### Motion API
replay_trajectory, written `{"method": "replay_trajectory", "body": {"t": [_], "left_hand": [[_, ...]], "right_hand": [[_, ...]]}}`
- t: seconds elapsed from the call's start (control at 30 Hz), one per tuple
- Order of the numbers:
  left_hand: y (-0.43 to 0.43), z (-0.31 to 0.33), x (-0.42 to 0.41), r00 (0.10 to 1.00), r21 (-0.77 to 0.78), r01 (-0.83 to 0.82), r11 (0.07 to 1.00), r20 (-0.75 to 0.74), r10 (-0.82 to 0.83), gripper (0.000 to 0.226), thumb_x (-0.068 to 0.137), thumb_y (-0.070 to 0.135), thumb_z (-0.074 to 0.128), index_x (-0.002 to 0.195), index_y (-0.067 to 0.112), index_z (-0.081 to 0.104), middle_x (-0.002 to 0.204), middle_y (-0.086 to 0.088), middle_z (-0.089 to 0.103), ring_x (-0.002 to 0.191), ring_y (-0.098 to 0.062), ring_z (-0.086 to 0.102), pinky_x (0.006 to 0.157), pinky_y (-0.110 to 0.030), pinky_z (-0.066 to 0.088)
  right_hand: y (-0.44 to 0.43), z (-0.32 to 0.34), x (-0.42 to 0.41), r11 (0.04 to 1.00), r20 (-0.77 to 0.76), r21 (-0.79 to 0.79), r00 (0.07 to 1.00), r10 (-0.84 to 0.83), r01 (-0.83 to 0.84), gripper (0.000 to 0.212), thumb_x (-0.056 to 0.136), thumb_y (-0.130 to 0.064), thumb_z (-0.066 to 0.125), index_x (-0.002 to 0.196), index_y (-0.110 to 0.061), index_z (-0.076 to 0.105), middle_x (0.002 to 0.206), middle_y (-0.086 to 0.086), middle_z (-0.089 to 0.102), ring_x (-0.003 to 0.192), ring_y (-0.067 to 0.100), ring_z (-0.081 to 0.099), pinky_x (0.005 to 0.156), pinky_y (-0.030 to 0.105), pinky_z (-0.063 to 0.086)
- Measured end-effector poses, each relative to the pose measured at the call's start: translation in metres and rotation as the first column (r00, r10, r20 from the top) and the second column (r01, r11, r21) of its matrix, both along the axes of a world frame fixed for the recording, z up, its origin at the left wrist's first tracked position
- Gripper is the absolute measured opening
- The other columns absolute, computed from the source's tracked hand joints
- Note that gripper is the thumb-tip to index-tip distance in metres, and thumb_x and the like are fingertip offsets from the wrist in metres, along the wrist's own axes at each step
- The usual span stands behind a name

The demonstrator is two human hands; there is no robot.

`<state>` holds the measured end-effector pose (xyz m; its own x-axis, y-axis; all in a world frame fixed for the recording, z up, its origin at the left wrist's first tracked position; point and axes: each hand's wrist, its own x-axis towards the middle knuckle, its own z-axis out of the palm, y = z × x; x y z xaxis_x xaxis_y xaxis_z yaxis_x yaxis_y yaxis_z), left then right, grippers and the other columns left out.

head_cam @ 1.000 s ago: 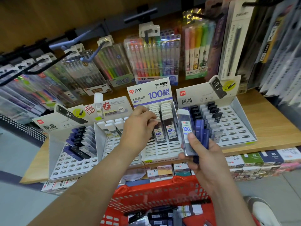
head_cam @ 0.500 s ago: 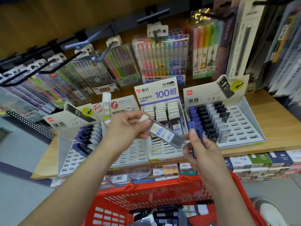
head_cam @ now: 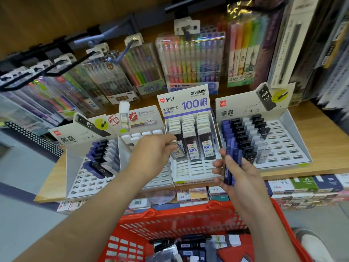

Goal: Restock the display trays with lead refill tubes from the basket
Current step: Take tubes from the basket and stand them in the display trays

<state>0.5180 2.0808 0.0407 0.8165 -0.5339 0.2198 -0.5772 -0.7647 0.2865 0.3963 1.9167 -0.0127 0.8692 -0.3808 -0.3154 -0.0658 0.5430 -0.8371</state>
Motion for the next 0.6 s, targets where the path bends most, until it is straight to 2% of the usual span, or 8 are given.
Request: {"method": "replay_trajectory", "body": {"t": [0.23,0.33,0.43,0.5,0.57,0.6], "left_hand": [[-0.002,0.003,0.005,0.999,0.083,0.034,0.996,0.012,-0.036,0.015,0.093,0.025,0.057,0.085,0.014,0.064,0.074,-0.002,0.065,0.077,-0.026,0.057,0.068,-0.035,0.044],[-0.005,0.002,0.005,0.998,0.134,0.049,0.99,0.029,-0.053,0.019,0.093,0.024,0.057,0.076,0.015,0.054,0.068,-0.001,0.056,0.075,-0.027,0.054,0.061,-0.033,0.035],[-0.008,-0.005,0.006,0.998,0.141,0.056,0.988,0.011,-0.058,0.017,0.094,0.022,0.056,0.08,0.013,0.058,0.07,0.001,0.053,0.076,-0.026,0.054,0.06,-0.032,0.029],[-0.008,-0.01,0.009,0.998,0.098,0.055,0.994,0.0,-0.055,0.014,0.093,0.018,0.058,0.081,0.012,0.062,0.073,0.003,0.052,0.079,-0.024,0.054,0.062,-0.031,0.033],[-0.006,-0.016,0.011,0.997,0.049,0.069,0.996,0.025,-0.07,0.01,0.091,0.009,0.059,0.092,0.01,0.069,0.086,-0.003,0.06,0.083,-0.018,0.056,0.071,-0.027,0.042],[-0.007,-0.017,0.01,0.997,0.028,0.061,0.998,0.035,-0.062,0.017,0.091,0.003,0.059,0.101,0.009,0.07,0.093,-0.006,0.061,0.084,-0.015,0.055,0.076,-0.022,0.041]], "right_hand": [[-0.001,-0.001,-0.003,1.0,0.021,-0.009,0.999,0.029,-0.029,0.024,0.101,-0.022,0.047,0.117,-0.018,0.065,0.086,0.002,0.072,0.075,0.014,0.065,0.065,0.028,0.057],[0.0,-0.001,-0.003,0.999,0.035,0.011,0.999,0.038,-0.038,0.024,0.101,-0.022,0.047,0.116,-0.017,0.065,0.082,0.001,0.071,0.074,0.015,0.067,0.065,0.028,0.059],[0.001,-0.001,-0.002,0.999,0.035,0.027,0.999,0.036,-0.037,0.023,0.1,-0.02,0.048,0.114,-0.016,0.066,0.079,0.001,0.065,0.074,0.017,0.068,0.068,0.031,0.061],[0.0,-0.002,-0.002,0.999,0.032,0.019,0.999,0.035,-0.035,0.022,0.1,-0.02,0.049,0.113,-0.017,0.067,0.079,0.002,0.063,0.076,0.016,0.068,0.071,0.033,0.061],[-0.001,-0.005,-0.003,0.999,0.023,0.004,0.999,0.039,-0.039,0.022,0.1,-0.02,0.049,0.111,-0.019,0.068,0.078,0.0,0.064,0.079,0.016,0.068,0.076,0.036,0.061],[-0.002,-0.007,-0.003,0.999,0.02,0.0,0.999,0.047,-0.047,0.022,0.1,-0.019,0.049,0.111,-0.02,0.069,0.077,-0.001,0.065,0.082,0.017,0.068,0.078,0.038,0.06]]}}
